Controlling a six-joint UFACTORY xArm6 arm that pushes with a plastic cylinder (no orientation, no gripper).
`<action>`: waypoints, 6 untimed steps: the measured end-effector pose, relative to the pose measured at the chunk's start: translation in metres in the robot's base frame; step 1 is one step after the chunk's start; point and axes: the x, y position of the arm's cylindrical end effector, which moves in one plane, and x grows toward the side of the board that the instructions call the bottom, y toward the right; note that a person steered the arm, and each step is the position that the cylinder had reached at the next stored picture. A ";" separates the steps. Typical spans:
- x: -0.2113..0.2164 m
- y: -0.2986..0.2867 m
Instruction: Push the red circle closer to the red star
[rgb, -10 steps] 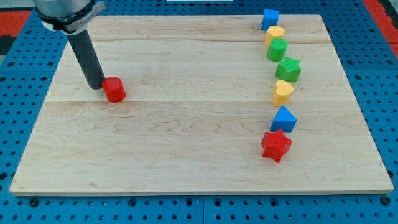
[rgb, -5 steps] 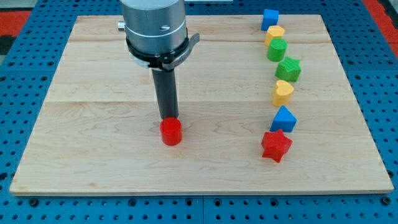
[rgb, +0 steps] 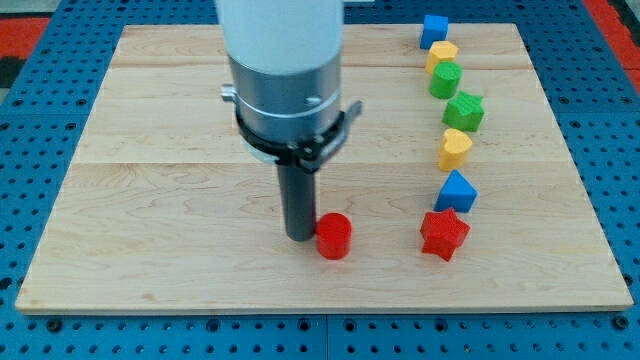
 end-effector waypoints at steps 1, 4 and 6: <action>0.015 0.025; 0.001 0.034; 0.007 0.070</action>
